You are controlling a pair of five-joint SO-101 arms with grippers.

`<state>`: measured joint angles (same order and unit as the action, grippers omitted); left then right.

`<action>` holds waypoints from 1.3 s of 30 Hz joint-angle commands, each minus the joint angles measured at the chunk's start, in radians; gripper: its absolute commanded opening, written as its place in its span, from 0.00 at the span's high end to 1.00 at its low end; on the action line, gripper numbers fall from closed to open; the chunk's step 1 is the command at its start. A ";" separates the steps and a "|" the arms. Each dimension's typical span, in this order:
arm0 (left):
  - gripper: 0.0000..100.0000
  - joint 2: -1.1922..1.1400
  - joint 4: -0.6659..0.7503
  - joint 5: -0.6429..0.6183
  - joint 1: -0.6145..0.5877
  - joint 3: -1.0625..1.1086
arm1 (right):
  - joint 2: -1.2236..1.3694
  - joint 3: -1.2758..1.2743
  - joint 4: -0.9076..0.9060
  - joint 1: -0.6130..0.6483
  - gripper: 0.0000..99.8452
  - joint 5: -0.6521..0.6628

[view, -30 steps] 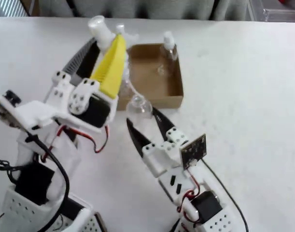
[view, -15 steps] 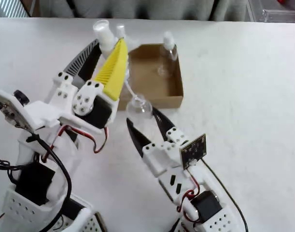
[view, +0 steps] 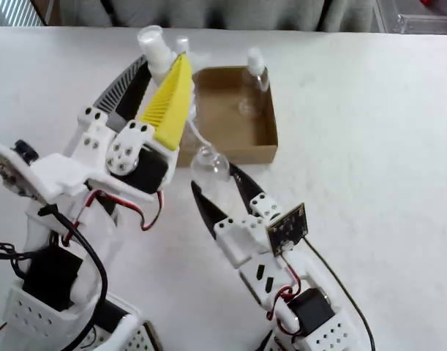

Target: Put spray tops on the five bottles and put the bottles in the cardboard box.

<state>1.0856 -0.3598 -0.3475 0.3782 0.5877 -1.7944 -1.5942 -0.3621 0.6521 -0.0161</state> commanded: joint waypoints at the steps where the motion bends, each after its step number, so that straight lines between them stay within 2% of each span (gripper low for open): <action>1: 0.98 0.001 0.035 0.008 0.005 -0.031 | -0.010 0.014 0.008 -0.005 0.98 0.014; 15: 0.98 0.065 0.035 0.002 0.012 0.186 | -0.010 0.014 0.010 -0.005 0.98 0.015; 24: 0.98 0.203 0.040 0.006 0.045 0.459 | -0.010 0.014 0.022 -0.005 0.98 0.018; 39: 0.98 0.326 0.035 0.005 0.058 0.620 | -0.010 0.014 0.019 -0.005 0.98 0.020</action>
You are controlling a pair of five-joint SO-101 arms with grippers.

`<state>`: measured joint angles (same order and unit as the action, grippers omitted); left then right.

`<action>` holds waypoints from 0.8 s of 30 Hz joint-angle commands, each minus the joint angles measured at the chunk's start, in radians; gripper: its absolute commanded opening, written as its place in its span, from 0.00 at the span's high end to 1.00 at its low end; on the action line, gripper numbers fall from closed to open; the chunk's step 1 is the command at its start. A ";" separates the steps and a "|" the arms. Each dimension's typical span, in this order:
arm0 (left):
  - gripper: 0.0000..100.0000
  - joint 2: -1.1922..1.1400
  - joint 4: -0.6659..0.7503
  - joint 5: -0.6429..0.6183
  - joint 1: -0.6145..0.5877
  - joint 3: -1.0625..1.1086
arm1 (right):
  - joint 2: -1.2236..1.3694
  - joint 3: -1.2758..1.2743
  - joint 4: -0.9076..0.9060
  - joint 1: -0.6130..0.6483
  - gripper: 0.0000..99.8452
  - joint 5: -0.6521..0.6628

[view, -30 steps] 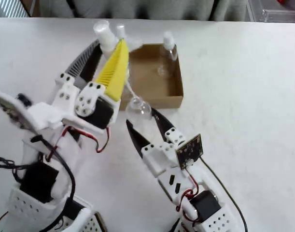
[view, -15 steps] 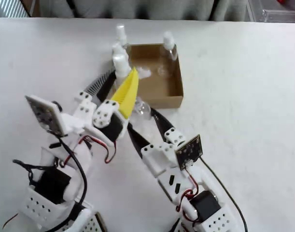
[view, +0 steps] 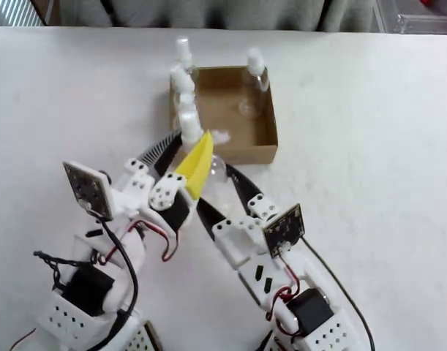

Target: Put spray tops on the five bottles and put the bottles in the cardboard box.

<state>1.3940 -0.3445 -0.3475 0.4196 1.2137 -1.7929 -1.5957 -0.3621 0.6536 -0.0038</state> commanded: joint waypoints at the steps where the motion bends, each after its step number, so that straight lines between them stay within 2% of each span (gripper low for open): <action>1: 0.98 0.018 0.018 0.006 0.025 -0.005 | -0.012 0.015 0.018 -0.007 0.98 0.008; 5: 0.98 0.018 0.015 0.006 0.059 -0.003 | -0.012 0.014 0.016 -0.007 0.98 0.009; 11: 0.98 0.018 -0.094 0.008 0.101 -0.006 | -0.012 0.014 0.019 -0.054 0.98 0.008; 24: 0.98 0.018 -0.146 0.008 0.104 -0.002 | -0.012 0.014 0.019 -0.054 0.98 0.008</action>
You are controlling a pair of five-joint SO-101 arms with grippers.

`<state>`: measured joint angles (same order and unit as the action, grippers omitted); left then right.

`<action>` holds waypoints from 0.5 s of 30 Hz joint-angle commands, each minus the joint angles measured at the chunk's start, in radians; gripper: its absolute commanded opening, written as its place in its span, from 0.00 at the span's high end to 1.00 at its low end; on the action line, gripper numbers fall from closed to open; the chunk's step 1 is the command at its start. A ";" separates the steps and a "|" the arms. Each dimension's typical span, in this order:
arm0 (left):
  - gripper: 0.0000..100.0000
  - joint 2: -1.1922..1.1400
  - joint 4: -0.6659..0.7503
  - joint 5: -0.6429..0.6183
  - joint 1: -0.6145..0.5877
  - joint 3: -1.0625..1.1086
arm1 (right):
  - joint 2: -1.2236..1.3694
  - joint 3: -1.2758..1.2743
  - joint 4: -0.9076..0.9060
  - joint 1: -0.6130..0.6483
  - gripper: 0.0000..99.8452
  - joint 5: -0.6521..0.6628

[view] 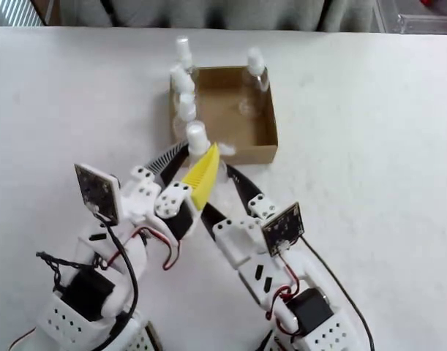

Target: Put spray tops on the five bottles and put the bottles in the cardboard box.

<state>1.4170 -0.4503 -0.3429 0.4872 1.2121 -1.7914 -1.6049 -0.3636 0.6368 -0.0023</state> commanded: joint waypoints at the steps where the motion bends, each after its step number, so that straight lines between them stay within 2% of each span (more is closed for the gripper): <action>1: 0.98 -0.005 -0.040 0.003 0.033 0.000 | -0.013 0.023 0.019 -0.038 0.98 0.006; 4: 0.97 -0.005 -0.037 0.005 0.030 -0.002 | -0.013 0.023 0.018 -0.038 0.98 0.006; 11: 0.72 -0.005 -0.043 -0.003 0.028 -0.002 | -0.013 0.023 0.018 -0.038 0.98 0.006; 15: 0.69 -0.005 -0.043 -0.005 0.028 -0.006 | -0.013 0.009 0.024 -0.038 0.98 0.008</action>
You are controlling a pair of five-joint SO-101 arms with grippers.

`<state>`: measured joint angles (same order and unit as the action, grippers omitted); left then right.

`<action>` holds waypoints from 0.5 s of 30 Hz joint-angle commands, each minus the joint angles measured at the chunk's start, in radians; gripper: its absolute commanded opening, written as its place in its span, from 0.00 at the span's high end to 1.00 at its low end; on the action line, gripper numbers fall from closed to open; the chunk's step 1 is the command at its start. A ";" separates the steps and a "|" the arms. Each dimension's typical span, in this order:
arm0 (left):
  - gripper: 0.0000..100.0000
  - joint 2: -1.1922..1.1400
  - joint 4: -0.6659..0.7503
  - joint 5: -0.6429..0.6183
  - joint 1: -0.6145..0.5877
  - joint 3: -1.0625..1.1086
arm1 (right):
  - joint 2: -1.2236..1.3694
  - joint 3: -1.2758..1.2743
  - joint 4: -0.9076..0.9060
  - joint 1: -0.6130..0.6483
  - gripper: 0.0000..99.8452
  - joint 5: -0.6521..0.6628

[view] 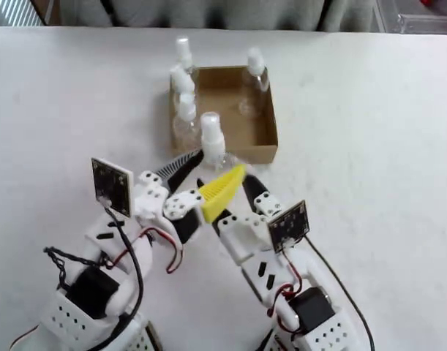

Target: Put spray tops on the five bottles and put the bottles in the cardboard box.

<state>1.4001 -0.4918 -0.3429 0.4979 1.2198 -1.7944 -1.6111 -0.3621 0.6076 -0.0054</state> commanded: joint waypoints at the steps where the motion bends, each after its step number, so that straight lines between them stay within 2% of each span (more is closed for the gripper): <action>1: 0.69 0.013 -0.002 -0.005 0.018 -0.014 | -0.010 0.015 0.022 -0.008 0.98 0.011; 8: 0.70 0.013 -0.003 -0.005 0.018 -0.014 | -0.010 0.014 0.024 -0.013 0.98 0.011; 15: 0.70 0.013 -0.005 -0.005 0.019 -0.014 | -0.010 0.014 0.024 -0.079 0.98 0.008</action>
<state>1.4001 -0.4933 -0.3429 0.5040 1.2198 -1.7944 -1.6111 -0.3621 0.5493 -0.0054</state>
